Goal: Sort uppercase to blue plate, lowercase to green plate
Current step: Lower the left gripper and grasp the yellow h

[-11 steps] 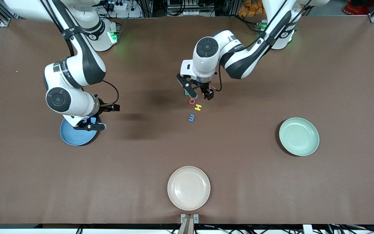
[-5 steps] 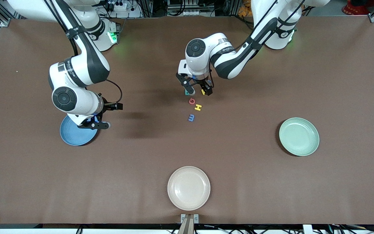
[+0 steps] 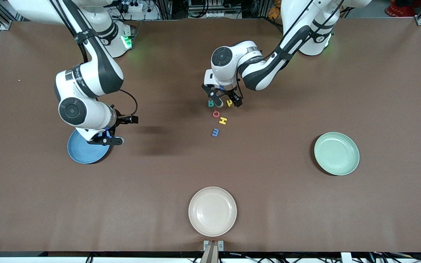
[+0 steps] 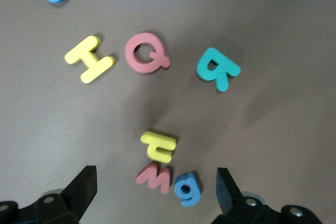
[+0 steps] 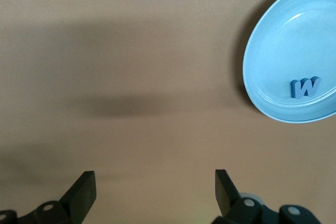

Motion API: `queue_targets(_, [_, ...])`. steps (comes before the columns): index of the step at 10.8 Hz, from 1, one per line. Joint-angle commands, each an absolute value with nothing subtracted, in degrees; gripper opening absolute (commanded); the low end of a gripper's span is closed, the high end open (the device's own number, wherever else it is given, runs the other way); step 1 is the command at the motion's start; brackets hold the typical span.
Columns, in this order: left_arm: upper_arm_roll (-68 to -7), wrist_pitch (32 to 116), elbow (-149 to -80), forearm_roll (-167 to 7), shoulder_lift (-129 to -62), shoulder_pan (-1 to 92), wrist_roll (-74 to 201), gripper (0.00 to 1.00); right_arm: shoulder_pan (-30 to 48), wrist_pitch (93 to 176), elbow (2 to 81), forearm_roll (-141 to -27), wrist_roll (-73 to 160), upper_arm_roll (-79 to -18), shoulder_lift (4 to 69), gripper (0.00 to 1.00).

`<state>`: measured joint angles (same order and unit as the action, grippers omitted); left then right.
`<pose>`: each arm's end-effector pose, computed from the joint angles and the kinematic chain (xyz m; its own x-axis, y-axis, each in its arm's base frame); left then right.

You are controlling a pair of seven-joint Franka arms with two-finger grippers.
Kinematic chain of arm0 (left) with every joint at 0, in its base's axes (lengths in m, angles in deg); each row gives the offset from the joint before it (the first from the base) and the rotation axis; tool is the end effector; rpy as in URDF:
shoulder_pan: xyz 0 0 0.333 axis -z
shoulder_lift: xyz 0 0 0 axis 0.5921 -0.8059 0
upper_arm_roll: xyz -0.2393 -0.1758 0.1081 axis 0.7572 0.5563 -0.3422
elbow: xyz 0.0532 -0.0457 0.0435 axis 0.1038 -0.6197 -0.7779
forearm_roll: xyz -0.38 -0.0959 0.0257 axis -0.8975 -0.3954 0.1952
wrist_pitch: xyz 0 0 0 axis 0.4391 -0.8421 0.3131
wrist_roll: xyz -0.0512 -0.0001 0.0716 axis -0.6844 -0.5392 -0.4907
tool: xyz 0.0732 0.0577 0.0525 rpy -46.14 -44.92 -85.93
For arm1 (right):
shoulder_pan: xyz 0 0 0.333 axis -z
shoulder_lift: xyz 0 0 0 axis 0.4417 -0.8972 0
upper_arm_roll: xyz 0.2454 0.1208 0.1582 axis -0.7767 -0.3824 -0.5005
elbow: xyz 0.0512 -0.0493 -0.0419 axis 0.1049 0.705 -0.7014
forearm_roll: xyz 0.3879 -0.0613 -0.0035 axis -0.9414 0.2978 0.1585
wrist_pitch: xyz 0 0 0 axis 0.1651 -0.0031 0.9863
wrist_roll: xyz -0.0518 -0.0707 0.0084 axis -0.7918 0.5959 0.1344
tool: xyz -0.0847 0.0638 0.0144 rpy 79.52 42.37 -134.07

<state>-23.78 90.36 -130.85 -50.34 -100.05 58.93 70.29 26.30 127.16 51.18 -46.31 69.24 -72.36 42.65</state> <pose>0.3468 -0.4730 0.2126 0.5815 -0.8055 -0.1143 -0.8099 -0.5865 0.0130 0.5564 0.1729 0.3306 0.9523 -0.0406 -0.3025 -0.0324 -0.9990 0.0323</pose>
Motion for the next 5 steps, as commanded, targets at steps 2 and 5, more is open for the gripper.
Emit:
queue_targets(2, [-23.8, 94.8, -131.9, -44.8, -101.8, 59.1, 72.3, 1.0, 26.6, 126.9, 51.3, -47.1, 70.4, -73.5, 43.1, 1.0])
queue_targets(5, [-23.9, 95.4, -132.7, -42.5, -102.2, 58.7, 73.1, 1.0, 26.7, 126.9, 51.3, -47.1, 71.4, -74.1, 43.1, 1.0])
